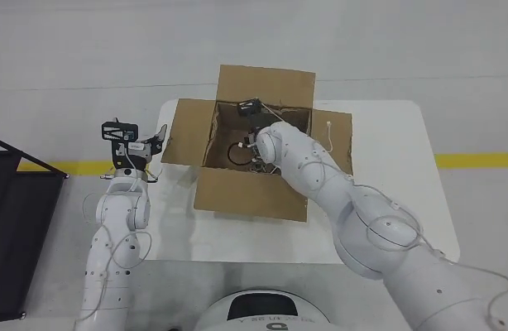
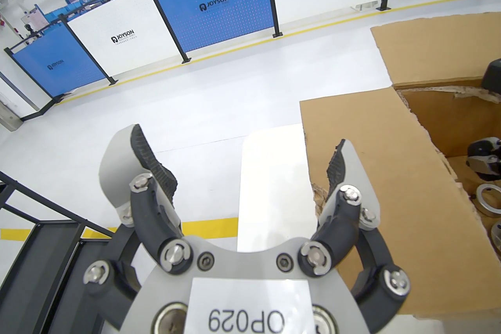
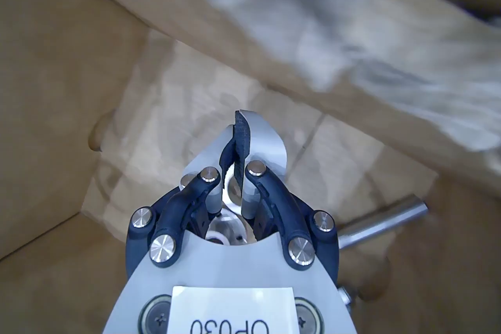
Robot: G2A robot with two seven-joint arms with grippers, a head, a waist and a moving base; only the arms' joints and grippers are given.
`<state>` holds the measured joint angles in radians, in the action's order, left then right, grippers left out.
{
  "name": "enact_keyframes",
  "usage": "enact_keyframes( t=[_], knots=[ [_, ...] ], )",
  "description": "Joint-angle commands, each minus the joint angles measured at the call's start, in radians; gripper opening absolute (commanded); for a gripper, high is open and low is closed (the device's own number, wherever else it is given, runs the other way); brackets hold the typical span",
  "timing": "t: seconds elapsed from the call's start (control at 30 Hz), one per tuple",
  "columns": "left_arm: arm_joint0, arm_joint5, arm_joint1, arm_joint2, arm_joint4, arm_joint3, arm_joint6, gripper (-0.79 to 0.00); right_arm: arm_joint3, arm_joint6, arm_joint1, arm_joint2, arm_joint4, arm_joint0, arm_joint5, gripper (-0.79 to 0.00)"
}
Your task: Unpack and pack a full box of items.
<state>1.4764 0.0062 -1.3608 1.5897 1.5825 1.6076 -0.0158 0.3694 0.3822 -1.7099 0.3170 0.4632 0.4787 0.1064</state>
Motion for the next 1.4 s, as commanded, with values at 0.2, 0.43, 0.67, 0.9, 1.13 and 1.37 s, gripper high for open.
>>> enact_keyframes(
  t=[0.2, 0.43, 0.67, 0.9, 1.13, 1.37],
  knots=[
    [0.000, 0.000, 0.000, 0.000, 0.000, 0.000, 0.000, 0.000, 0.105, -0.021, 0.061, 0.047, 0.022, 0.025, -0.039, 0.000],
    [0.000, 0.000, 0.000, 0.000, 0.000, 0.000, 0.000, 0.000, 0.113, -0.019, 0.061, 0.039, 0.046, 0.028, -0.025, 0.000],
    [0.000, 0.000, 0.000, 0.000, 0.000, 0.000, 0.000, 0.000, 0.166, 0.087, 0.095, 0.044, 0.135, 0.040, -0.060, 0.000],
    [0.000, 0.000, 0.000, 0.000, 0.000, 0.000, 0.000, 0.000, 0.248, 0.206, 0.146, 0.088, 0.181, 0.067, 0.005, -0.283],
    [0.000, 0.000, 0.000, 0.000, 0.000, 0.000, 0.000, 0.000, 0.339, 0.309, 0.181, 0.120, 0.234, 0.098, 0.042, -0.332],
    [0.000, 0.000, 0.000, 0.000, 0.000, 0.000, 0.000, 0.000, 0.400, 0.387, 0.193, 0.136, 0.293, 0.116, 0.077, -0.314]
  ],
)
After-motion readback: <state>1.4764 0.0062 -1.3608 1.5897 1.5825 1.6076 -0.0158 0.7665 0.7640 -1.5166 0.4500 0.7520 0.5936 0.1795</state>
